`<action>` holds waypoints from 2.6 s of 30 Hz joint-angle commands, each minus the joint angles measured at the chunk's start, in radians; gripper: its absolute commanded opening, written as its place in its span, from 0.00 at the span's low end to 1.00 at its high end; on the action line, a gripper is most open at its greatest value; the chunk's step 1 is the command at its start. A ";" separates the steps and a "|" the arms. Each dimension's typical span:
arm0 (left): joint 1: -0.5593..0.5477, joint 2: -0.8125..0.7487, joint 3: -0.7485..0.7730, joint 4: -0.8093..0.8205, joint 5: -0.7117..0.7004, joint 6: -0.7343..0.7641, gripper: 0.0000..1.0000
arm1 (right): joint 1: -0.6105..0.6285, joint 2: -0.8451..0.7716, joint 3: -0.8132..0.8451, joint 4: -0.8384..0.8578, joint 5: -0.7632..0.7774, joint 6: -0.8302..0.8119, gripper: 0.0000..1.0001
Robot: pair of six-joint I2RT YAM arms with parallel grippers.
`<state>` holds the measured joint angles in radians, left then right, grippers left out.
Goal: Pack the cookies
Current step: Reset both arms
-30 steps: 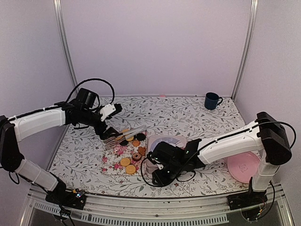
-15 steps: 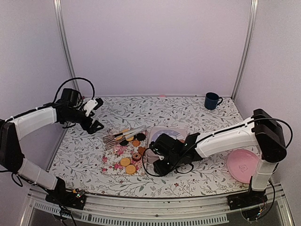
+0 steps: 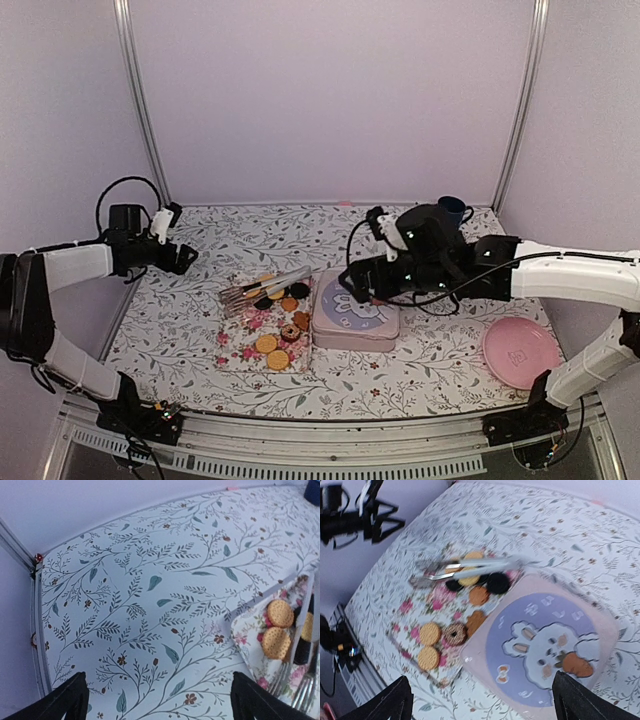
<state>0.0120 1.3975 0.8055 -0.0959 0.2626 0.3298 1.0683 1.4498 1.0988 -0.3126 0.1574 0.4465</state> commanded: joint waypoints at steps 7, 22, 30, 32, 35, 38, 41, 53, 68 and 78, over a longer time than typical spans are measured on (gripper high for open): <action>0.149 -0.025 -0.455 1.049 0.178 -0.388 0.99 | -0.474 -0.250 -0.330 0.235 0.352 0.003 0.99; 0.043 0.137 -0.558 1.360 -0.061 -0.286 0.99 | -0.749 -0.226 -0.711 1.024 0.447 -0.420 0.99; 0.034 0.154 -0.569 1.419 -0.079 -0.280 1.00 | -0.929 -0.039 -0.850 1.491 0.201 -0.515 0.99; 0.034 0.148 -0.578 1.421 -0.056 -0.272 0.99 | -0.964 0.007 -0.860 1.549 0.136 -0.514 0.99; 0.034 0.145 -0.648 1.552 -0.014 -0.257 0.99 | -1.015 0.091 -0.916 1.721 0.065 -0.476 0.99; 0.034 0.162 -0.748 1.757 0.002 -0.249 1.00 | -1.036 0.081 -0.890 1.650 0.021 -0.462 0.99; 0.033 0.187 -0.774 1.836 0.028 -0.240 0.99 | -1.039 0.087 -0.855 1.598 -0.011 -0.469 0.99; 0.020 0.151 -0.578 1.430 -0.066 -0.257 0.99 | -1.040 0.086 -0.860 1.608 -0.012 -0.466 0.99; 0.018 0.197 -0.796 1.879 0.043 -0.213 0.99 | -1.039 0.086 -0.859 1.610 -0.012 -0.467 0.99; 0.016 0.204 -0.812 1.917 0.027 -0.217 0.99 | -1.039 0.086 -0.861 1.612 -0.012 -0.467 0.99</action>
<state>0.0391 1.5921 0.0093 1.4746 0.2810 0.1032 0.0322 1.5330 0.2310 1.2659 0.1532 -0.0235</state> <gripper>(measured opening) 0.994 0.989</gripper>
